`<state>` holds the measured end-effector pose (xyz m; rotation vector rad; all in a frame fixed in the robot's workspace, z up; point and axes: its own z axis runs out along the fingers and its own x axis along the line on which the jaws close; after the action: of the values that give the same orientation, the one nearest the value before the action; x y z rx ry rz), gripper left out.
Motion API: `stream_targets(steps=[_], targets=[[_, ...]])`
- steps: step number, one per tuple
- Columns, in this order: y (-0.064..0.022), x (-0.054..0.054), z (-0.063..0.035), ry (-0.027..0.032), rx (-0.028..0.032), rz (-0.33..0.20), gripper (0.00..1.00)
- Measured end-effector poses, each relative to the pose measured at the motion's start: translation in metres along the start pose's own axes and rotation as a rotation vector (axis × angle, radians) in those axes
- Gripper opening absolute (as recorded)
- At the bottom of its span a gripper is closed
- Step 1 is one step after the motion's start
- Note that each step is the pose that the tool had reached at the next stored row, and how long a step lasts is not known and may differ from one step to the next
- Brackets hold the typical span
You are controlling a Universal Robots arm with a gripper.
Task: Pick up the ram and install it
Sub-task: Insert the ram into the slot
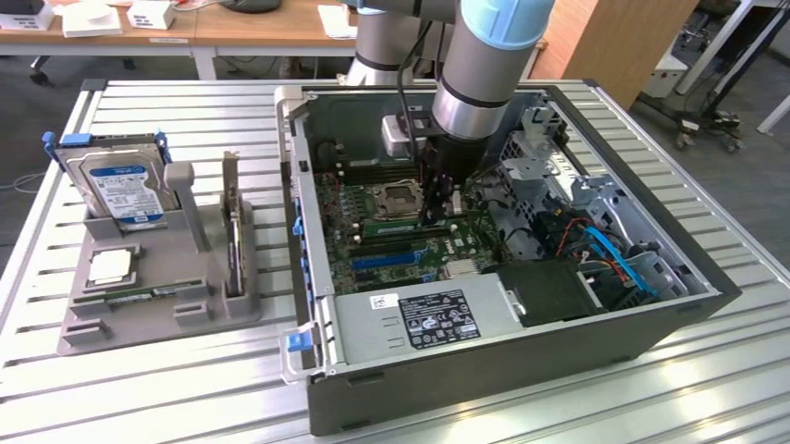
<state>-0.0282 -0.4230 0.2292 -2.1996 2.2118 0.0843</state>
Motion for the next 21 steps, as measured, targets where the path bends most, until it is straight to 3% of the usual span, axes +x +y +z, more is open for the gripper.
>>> stream_targets(steps=[21], targets=[[0.0000,-0.0006,0.0008,0.0001,0.0000,0.000,0.11]])
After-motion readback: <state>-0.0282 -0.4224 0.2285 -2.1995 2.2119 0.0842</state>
